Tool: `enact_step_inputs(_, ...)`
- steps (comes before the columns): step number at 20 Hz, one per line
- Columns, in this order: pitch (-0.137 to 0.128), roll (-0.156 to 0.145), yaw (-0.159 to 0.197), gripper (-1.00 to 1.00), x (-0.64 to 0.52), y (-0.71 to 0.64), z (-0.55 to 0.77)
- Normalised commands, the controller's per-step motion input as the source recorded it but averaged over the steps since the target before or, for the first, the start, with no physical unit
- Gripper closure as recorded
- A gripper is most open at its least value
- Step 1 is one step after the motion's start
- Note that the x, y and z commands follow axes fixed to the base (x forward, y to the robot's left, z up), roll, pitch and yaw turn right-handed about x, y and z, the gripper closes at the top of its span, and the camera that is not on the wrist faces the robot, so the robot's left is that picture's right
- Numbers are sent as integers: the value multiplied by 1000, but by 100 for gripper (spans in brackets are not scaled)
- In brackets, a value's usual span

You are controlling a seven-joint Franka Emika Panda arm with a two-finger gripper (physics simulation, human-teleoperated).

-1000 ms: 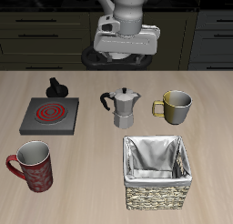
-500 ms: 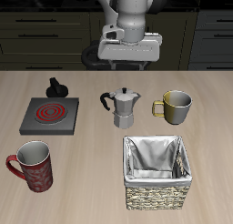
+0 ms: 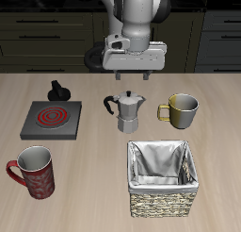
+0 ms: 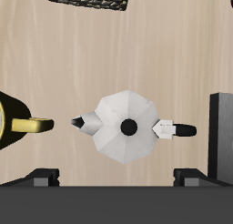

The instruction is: Place the moka pot on the stove

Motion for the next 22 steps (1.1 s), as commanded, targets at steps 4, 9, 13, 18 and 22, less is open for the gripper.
enact_step_inputs(4,-7,-20,24,-100,45,-136,-51)
enact_step_inputs(9,11,-18,10,-100,77,-101,-112)
enact_step_inputs(13,25,-7,-21,-100,41,-55,-156)
enact_step_inputs(18,23,22,-15,-100,42,101,-159)
enact_step_inputs(22,13,10,-17,-100,33,31,-128)
